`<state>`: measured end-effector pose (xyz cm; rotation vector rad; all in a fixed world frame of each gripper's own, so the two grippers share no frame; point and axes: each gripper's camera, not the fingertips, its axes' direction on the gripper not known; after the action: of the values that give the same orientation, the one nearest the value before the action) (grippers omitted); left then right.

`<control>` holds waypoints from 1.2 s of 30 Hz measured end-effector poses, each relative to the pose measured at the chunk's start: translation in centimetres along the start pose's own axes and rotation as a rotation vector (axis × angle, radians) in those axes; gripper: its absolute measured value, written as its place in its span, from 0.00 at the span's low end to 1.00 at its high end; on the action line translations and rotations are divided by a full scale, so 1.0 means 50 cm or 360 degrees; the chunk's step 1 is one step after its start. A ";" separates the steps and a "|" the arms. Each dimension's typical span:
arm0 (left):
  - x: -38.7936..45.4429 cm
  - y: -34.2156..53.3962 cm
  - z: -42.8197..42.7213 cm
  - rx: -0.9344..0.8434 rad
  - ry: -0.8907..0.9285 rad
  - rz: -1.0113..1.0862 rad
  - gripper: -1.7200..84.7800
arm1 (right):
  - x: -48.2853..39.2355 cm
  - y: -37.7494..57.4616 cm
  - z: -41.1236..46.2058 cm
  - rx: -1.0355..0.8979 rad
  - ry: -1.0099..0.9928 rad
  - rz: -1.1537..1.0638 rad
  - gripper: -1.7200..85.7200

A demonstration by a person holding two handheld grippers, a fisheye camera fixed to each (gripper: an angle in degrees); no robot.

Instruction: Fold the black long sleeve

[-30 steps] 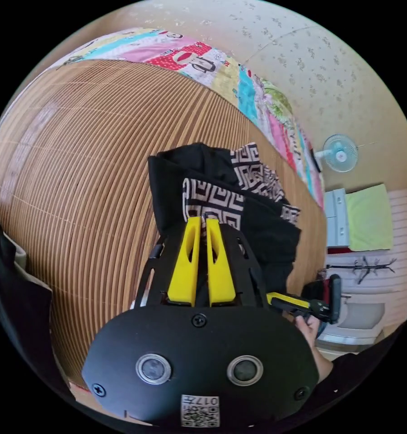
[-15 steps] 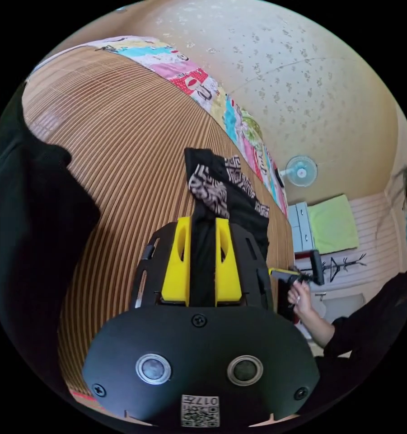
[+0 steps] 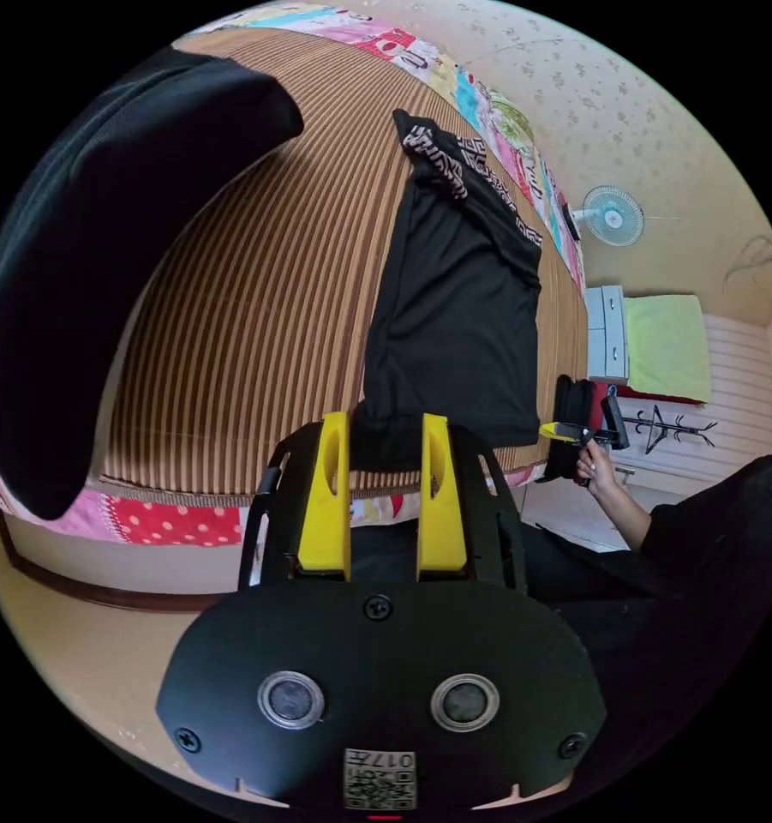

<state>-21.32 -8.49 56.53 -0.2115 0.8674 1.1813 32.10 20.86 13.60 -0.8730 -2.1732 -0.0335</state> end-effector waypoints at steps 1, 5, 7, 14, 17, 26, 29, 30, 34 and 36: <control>0.001 0.001 0.001 -0.0010 0.0017 -0.0005 0.16 | 0.006 0.012 0.000 0.0002 -0.0018 -0.0004 0.17; -0.010 0.009 -0.003 -0.0031 0.0052 -0.0139 0.17 | 0.025 0.046 -0.017 0.0075 -0.0078 0.0013 0.17; -0.011 0.012 -0.015 -0.0002 0.0061 -0.0162 0.15 | 0.038 0.061 -0.031 0.0108 -0.0135 0.0009 0.16; 0.015 -0.008 -0.049 -0.0137 -0.0095 -0.0091 0.08 | 0.052 0.097 -0.065 0.0166 -0.0107 0.0011 0.13; 0.010 -0.015 -0.077 -0.0180 -0.0079 -0.0083 0.05 | 0.060 0.117 -0.084 0.0201 -0.0230 -0.0055 0.11; -0.116 0.010 -0.215 -0.0024 0.0742 -0.0114 0.01 | 0.098 0.158 -0.114 0.0248 -0.0314 0.0001 0.06; -0.162 0.029 -0.272 0.0064 0.1006 -0.0122 0.01 | 0.112 0.185 -0.151 0.0216 -0.0437 -0.0007 0.04; -0.173 0.036 -0.294 0.0065 0.1061 -0.0120 0.01 | 0.115 0.203 -0.173 0.0210 -0.0484 -0.0022 0.04; -0.183 0.091 -0.337 -0.0060 0.1094 -0.0150 0.01 | 0.117 0.313 -0.227 0.0064 -0.0341 -0.0031 0.03; -0.187 0.181 -0.340 -0.0145 0.1082 -0.0258 0.01 | 0.129 0.384 -0.229 -0.0022 -0.0325 0.0047 0.03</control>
<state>-38.34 -21.21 54.13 -0.7743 1.3565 1.0017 48.11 35.93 21.23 -0.9515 -2.3513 0.0576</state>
